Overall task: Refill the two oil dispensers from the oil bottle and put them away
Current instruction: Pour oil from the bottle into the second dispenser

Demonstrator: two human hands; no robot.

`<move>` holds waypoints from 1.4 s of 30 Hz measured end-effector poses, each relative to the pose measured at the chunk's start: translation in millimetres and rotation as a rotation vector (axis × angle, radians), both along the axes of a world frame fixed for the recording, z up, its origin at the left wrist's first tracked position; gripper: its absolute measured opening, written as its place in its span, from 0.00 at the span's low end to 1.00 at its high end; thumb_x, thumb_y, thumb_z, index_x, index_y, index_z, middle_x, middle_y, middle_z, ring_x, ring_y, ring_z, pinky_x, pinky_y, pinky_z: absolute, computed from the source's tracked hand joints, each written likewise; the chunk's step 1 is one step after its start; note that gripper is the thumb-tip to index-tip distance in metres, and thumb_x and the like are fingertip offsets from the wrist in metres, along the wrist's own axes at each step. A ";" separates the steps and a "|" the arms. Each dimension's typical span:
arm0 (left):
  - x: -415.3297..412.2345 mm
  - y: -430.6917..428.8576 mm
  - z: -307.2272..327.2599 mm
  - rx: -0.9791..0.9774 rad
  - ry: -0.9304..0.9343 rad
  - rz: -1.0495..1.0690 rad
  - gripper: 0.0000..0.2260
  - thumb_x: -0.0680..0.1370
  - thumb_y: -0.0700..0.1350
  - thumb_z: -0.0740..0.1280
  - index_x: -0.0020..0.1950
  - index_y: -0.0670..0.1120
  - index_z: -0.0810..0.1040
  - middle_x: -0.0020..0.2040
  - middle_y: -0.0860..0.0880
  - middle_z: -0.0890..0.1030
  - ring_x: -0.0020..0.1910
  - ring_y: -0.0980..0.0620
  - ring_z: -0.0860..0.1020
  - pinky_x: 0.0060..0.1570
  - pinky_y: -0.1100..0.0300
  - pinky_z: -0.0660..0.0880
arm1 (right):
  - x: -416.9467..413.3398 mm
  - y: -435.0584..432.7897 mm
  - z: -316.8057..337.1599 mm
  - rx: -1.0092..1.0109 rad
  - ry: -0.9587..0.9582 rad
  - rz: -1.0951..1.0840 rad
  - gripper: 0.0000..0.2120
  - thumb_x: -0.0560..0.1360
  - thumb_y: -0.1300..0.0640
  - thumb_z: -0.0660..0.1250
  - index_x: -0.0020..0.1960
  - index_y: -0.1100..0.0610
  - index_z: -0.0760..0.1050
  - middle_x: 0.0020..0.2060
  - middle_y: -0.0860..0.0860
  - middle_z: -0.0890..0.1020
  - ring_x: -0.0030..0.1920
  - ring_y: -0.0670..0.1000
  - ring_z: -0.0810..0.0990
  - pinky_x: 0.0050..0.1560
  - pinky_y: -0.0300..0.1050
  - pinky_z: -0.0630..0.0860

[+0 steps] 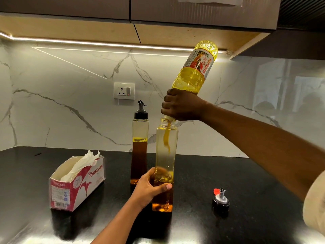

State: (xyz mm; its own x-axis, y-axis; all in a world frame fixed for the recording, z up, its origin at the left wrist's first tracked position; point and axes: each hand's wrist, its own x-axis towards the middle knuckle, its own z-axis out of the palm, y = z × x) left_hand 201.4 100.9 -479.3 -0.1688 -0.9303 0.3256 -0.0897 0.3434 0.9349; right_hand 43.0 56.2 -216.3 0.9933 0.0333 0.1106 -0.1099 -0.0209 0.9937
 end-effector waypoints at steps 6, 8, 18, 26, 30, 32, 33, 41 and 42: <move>-0.3 0.3 0.9 -0.010 0.003 -0.009 0.37 0.53 0.65 0.79 0.57 0.51 0.77 0.50 0.50 0.84 0.53 0.53 0.82 0.54 0.59 0.76 | 1.6 -0.4 0.4 -0.006 0.014 -0.013 0.04 0.70 0.57 0.69 0.41 0.56 0.76 0.34 0.51 0.80 0.37 0.53 0.80 0.46 0.47 0.78; -0.5 0.5 1.0 -0.013 0.001 -0.008 0.38 0.53 0.66 0.79 0.57 0.51 0.76 0.50 0.50 0.84 0.52 0.53 0.82 0.54 0.60 0.76 | 1.4 -0.1 0.5 -0.004 0.024 -0.018 0.03 0.70 0.57 0.69 0.41 0.56 0.77 0.35 0.51 0.80 0.37 0.53 0.80 0.46 0.48 0.78; -1.4 2.1 1.9 -0.010 -0.001 -0.002 0.38 0.52 0.66 0.79 0.57 0.51 0.76 0.50 0.51 0.85 0.53 0.54 0.82 0.55 0.60 0.75 | 2.4 1.1 0.8 -0.011 0.056 -0.050 0.03 0.72 0.58 0.64 0.41 0.56 0.76 0.35 0.51 0.80 0.38 0.53 0.80 0.48 0.49 0.78; -0.2 1.9 1.8 0.007 -0.007 0.002 0.39 0.53 0.65 0.80 0.60 0.50 0.76 0.52 0.50 0.84 0.54 0.52 0.82 0.61 0.52 0.76 | 2.8 0.1 0.6 -0.006 0.078 -0.043 0.05 0.72 0.59 0.62 0.41 0.57 0.76 0.34 0.51 0.80 0.37 0.54 0.80 0.47 0.48 0.78; -0.1 2.5 2.1 0.011 -0.006 0.003 0.39 0.53 0.64 0.80 0.59 0.50 0.76 0.52 0.49 0.84 0.54 0.51 0.82 0.61 0.50 0.75 | 3.6 1.1 1.7 -0.013 0.093 -0.045 0.04 0.71 0.59 0.63 0.42 0.57 0.77 0.35 0.51 0.81 0.38 0.54 0.80 0.48 0.48 0.78; -0.3 2.6 2.0 0.013 -0.012 0.005 0.39 0.54 0.64 0.80 0.60 0.50 0.76 0.52 0.49 0.84 0.54 0.52 0.82 0.62 0.49 0.75 | 3.9 1.4 1.8 -0.009 0.099 -0.060 0.05 0.71 0.59 0.63 0.42 0.56 0.77 0.36 0.51 0.81 0.38 0.54 0.80 0.48 0.48 0.78; -0.6 2.8 2.3 0.014 -0.016 0.005 0.39 0.53 0.65 0.80 0.60 0.51 0.76 0.52 0.50 0.84 0.54 0.52 0.82 0.62 0.50 0.74 | 3.7 1.5 1.9 -0.012 0.100 -0.065 0.06 0.71 0.59 0.62 0.43 0.56 0.77 0.36 0.51 0.81 0.39 0.53 0.80 0.48 0.48 0.78; -0.1 1.9 2.4 0.017 -0.010 -0.004 0.42 0.52 0.65 0.80 0.61 0.50 0.75 0.52 0.51 0.84 0.55 0.53 0.82 0.61 0.53 0.75 | 3.7 0.4 2.6 -0.043 0.104 -0.038 0.01 0.71 0.59 0.67 0.41 0.56 0.77 0.35 0.51 0.80 0.38 0.54 0.80 0.47 0.48 0.78; -0.1 2.0 2.4 0.018 -0.004 -0.006 0.42 0.52 0.64 0.80 0.62 0.49 0.75 0.52 0.50 0.84 0.54 0.53 0.82 0.61 0.53 0.75 | 3.7 0.7 2.6 -0.042 0.103 -0.041 0.01 0.71 0.59 0.66 0.41 0.56 0.76 0.35 0.51 0.80 0.38 0.54 0.80 0.48 0.48 0.77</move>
State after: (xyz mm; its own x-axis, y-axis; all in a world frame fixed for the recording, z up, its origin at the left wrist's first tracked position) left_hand 201.3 102.9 -476.9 -0.1757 -0.9350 0.3080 -0.0916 0.3271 0.9406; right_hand 46.8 56.9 -213.7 1.0000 -0.0050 0.0068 -0.0067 0.0229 0.9997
